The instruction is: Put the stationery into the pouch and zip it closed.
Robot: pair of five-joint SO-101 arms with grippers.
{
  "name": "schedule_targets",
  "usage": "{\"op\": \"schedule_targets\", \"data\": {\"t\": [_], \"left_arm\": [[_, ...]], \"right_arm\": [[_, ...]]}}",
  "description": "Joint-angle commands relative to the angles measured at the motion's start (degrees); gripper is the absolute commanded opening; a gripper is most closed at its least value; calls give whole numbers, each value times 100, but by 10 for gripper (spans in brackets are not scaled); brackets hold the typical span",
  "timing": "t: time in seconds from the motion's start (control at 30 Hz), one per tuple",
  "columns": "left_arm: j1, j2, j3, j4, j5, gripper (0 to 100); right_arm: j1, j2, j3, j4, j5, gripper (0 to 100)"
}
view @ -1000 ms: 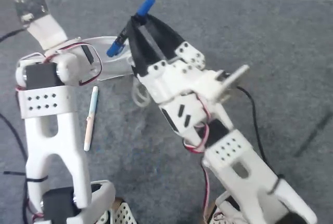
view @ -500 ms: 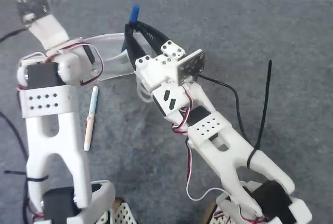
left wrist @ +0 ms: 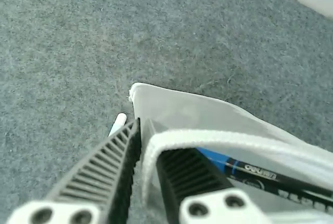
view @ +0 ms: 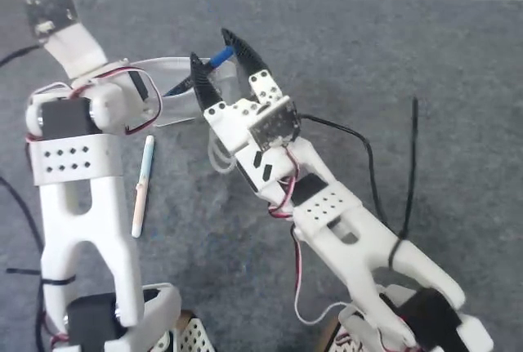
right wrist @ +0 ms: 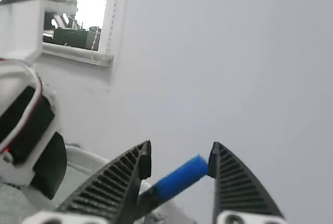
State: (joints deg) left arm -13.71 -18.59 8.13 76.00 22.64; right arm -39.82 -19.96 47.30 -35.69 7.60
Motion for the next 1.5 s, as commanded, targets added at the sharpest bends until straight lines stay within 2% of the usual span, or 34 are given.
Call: {"op": "schedule_targets", "data": {"t": [0.0,0.27,0.6,0.9,1.13,1.47], "left_arm": [[26,18,31,-53,-35,13],[0,18,31,-53,-35,13],[-9,18,22,-97,-35,13],[-9,18,40,-158,-35,13],[-9,18,40,-149,-35,13],[-9,18,40,-167,-35,13]], "right_arm": [[-48,-892,-53,664,62,149],[-207,-2440,-70,2809,-35,146],[13,-2862,-70,4110,-2303,147],[-4,-2659,-97,4084,-3130,145],[13,-1657,-246,3433,-3112,145],[22,-1516,-246,3064,-3095,144]]}}
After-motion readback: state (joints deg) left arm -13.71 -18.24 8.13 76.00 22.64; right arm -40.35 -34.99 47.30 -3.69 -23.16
